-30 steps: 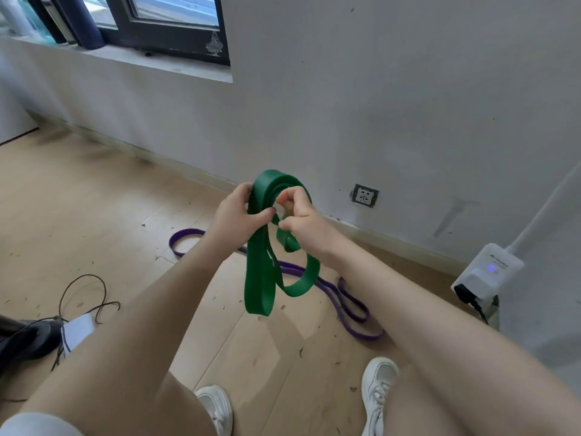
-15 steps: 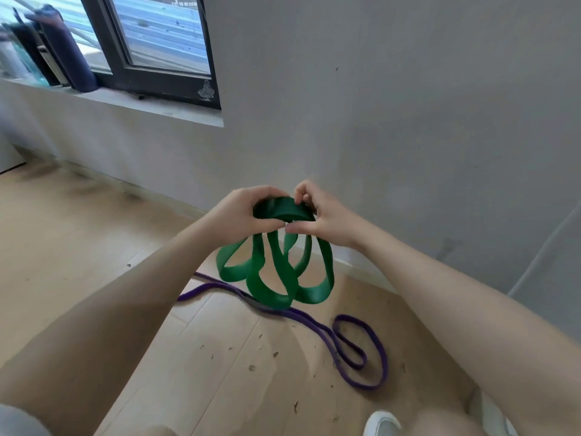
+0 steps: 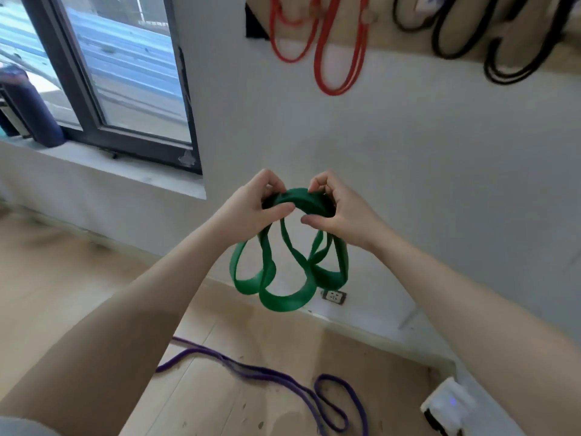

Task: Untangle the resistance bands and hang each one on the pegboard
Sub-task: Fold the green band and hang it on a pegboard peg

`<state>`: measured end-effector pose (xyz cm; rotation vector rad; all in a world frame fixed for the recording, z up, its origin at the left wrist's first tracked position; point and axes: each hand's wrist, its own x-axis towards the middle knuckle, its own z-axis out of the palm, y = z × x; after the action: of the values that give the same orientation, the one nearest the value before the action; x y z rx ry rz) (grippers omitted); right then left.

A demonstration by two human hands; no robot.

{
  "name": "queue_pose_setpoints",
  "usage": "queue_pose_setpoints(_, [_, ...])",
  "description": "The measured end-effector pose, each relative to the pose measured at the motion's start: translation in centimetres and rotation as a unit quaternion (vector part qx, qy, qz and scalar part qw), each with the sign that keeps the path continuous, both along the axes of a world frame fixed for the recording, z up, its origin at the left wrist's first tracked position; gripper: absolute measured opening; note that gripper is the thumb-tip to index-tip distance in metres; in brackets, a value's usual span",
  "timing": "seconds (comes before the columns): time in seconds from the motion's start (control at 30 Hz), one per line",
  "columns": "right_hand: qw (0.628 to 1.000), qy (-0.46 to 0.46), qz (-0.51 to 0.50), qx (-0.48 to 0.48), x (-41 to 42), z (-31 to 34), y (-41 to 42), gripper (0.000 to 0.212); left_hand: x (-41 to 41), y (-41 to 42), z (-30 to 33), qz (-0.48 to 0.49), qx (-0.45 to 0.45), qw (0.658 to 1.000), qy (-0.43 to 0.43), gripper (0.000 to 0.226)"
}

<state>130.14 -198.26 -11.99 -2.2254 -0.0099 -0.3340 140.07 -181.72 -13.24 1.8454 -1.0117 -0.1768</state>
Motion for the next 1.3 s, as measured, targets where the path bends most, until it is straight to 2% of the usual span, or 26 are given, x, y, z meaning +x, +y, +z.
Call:
queue_pose_setpoints(0.2, [0.998, -0.021, -0.051, -0.02, -1.1, 13.2, -0.5, 0.021, 0.1, -1.2, 12.8, -0.023, 0.059, 0.996, -0.056, 0.017])
queue_pose_setpoints(0.33, [0.996, 0.016, -0.086, -0.031, -1.9, 20.8, -1.1, 0.02, -1.1, -2.6, 19.5, -0.024, 0.057, 0.998, -0.032, 0.017])
queue_pose_setpoints(0.47, [0.991, 0.031, -0.129, -0.03, -2.4, 25.4, -2.6, 0.02, -1.3, -4.6, 24.5, -0.046, 0.077, 0.996, -0.028, 0.014])
queue_pose_setpoints(0.6, [0.986, 0.002, -0.168, -0.022, -0.9, 26.4, -4.2, 0.019, 0.3, -7.0, 26.5, -0.05, 0.117, 0.991, -0.043, 0.014])
queue_pose_setpoints(0.73, [0.982, -0.04, -0.178, -0.042, 1.4, 26.5, -5.5, 0.017, 3.4, -8.8, 27.2, -0.07, 0.137, 0.983, -0.102, 0.017])
queue_pose_setpoints(0.97, [0.98, 0.002, -0.189, -0.064, 2.9, 23.9, -6.9, 0.023, 5.3, -10.5, 26.6, -0.094, 0.207, 0.963, -0.145, 0.02])
queue_pose_setpoints(1.13, [0.975, -0.014, -0.223, -0.019, 4.4, 22.8, -7.1, 0.023, 6.1, -11.8, 26.0, -0.073, 0.174, 0.977, -0.099, 0.016])
queue_pose_setpoints(1.23, [0.97, -0.064, -0.235, -0.012, 3.7, 22.3, -7.7, 0.023, 6.1, -12.6, 25.9, -0.086, 0.144, 0.976, -0.14, 0.014])
queue_pose_setpoints(1.3, [0.972, -0.074, -0.223, -0.019, 2.4, 21.6, -8.2, 0.023, 5.2, -12.7, 25.4, -0.087, 0.153, 0.97, -0.169, 0.022])
